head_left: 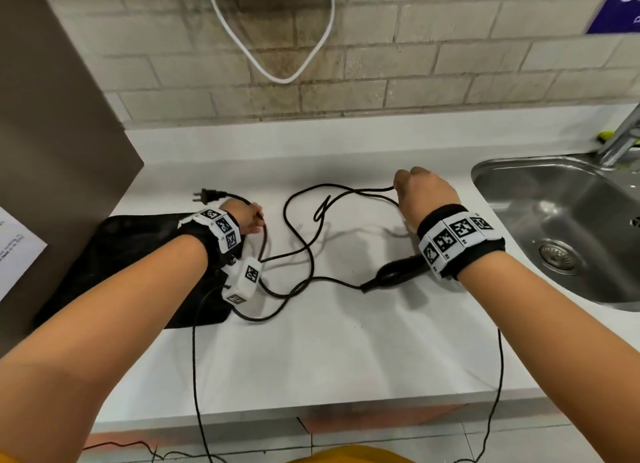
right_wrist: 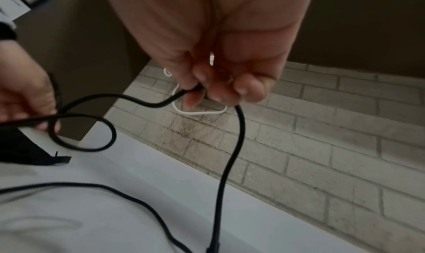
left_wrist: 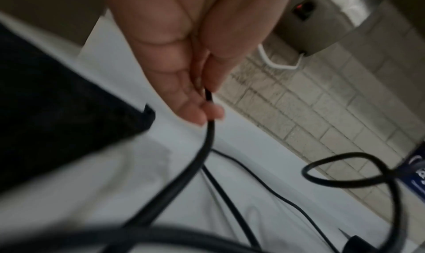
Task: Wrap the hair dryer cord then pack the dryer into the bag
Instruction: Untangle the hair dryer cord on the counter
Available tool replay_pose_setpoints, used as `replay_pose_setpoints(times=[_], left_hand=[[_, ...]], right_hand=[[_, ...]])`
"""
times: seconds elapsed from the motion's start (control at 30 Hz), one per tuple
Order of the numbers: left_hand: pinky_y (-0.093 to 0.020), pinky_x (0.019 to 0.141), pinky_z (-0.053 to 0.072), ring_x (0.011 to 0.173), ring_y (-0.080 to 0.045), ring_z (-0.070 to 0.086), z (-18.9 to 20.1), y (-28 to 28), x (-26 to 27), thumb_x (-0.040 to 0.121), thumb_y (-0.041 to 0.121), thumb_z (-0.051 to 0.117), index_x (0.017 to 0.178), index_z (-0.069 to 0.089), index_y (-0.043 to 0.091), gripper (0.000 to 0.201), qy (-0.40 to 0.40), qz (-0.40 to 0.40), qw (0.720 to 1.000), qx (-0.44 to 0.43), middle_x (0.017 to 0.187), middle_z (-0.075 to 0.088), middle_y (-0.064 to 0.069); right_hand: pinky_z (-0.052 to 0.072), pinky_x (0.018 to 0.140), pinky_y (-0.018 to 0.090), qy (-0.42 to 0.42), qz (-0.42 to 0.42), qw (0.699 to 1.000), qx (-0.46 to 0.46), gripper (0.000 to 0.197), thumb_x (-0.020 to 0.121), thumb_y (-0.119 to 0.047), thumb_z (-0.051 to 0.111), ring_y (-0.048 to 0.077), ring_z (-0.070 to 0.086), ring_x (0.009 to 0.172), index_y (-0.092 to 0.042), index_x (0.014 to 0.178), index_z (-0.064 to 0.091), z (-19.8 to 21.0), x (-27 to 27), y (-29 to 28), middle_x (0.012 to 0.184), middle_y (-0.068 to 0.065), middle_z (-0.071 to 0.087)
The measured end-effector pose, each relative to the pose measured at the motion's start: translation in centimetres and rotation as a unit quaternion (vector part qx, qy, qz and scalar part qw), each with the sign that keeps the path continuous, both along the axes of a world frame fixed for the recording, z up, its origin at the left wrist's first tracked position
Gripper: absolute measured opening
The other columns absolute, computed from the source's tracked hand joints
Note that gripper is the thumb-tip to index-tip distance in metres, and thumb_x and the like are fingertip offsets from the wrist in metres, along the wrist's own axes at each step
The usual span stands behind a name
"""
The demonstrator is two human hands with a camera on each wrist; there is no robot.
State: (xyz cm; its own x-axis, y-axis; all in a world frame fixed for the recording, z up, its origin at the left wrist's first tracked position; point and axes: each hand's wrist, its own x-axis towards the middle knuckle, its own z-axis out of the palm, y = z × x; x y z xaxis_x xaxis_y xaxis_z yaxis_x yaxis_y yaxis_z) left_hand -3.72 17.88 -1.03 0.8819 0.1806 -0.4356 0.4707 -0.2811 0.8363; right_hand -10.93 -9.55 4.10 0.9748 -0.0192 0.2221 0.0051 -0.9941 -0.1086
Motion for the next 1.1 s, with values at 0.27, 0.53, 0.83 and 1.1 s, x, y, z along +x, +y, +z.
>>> replay_pose_setpoints(times=[0.27, 0.53, 0.83, 1.1], left_hand=[[-0.032, 0.085, 0.044, 0.108, -0.032, 0.057, 1.2, -3.2, -2.2, 0.096, 0.048, 0.035, 0.113, 0.058, -0.003, 0.058, -0.019, -0.216, 0.930, 0.297, 0.118, 0.059, -0.016], [-0.025, 0.067, 0.042, 0.078, -0.022, 0.063, 0.1, -8.7, -6.1, 0.096, 0.027, 0.046, 0.097, 0.060, 0.006, 0.026, -0.050, -0.303, 0.934, 0.182, 0.087, 0.069, -0.007], [-0.013, 0.037, 0.026, 0.033, -0.001, 0.037, 2.1, -8.7, -6.5, 0.098, 0.009, 0.033, 0.102, 0.056, 0.009, 0.023, -0.107, -0.167, 0.979, -0.042, 0.060, 0.042, 0.002], [-0.014, 0.035, 0.013, 0.030, -0.003, 0.020, 3.4, -7.3, -5.9, 0.099, 0.009, 0.029, 0.092, 0.050, 0.012, 0.022, -0.053, -0.085, 0.966, -0.237, 0.048, 0.035, 0.005]], right_hand=[[0.036, 0.065, 0.031, -0.045, 0.013, 0.996, 0.072, 0.028, 0.097, -0.022, 0.038, 0.035, 0.056, 0.094, -0.004, 0.108, 0.057, -0.8, 0.3, 0.6, 0.105, 0.016, 0.057], [0.044, 0.075, 0.036, -0.058, 0.003, 0.982, 0.178, 0.031, 0.096, -0.025, 0.040, 0.035, 0.056, 0.096, -0.001, 0.104, 0.058, -0.1, 1.4, 1.8, 0.104, 0.018, 0.060], [0.043, 0.099, 0.036, 0.087, 0.149, 0.969, 0.176, 0.061, 0.093, -0.008, 0.040, 0.029, 0.046, 0.122, -0.038, 0.142, 0.021, -2.4, 1.4, 3.7, 0.147, 0.009, 0.027], [0.038, 0.064, 0.017, 0.055, 0.139, 0.898, 0.414, 0.061, 0.082, 0.002, 0.051, 0.012, 0.048, 0.069, -0.014, 0.137, 0.030, -3.7, 0.5, 6.0, 0.097, 0.004, 0.050]])
